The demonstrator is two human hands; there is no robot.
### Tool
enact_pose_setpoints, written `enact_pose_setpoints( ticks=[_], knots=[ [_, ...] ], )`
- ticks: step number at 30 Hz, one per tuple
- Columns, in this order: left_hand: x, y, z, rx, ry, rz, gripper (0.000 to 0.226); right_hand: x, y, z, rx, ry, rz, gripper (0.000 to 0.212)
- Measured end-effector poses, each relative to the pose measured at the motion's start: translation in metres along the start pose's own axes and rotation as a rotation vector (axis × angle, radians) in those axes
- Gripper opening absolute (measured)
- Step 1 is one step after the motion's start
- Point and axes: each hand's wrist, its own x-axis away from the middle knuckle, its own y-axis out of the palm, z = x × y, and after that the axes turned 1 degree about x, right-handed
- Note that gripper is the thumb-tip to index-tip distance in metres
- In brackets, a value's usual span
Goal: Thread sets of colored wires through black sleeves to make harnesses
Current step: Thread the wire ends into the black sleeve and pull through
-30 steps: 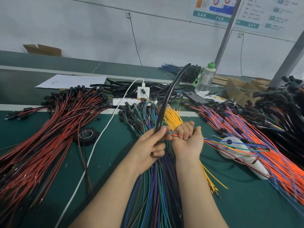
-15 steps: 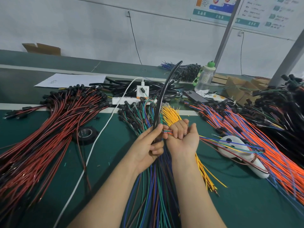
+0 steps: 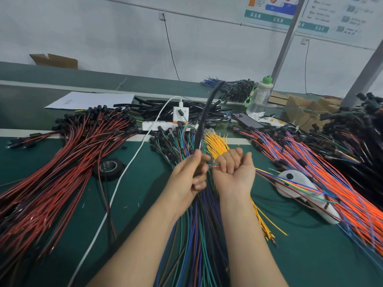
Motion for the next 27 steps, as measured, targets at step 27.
enact_pose_setpoints(
  ticks=[27],
  knots=[
    [0.0, 0.003, 0.002, 0.222, 0.002, 0.189, 0.008, 0.002, 0.0, -0.016, -0.223, -0.055, -0.027, 0.047]
  ],
)
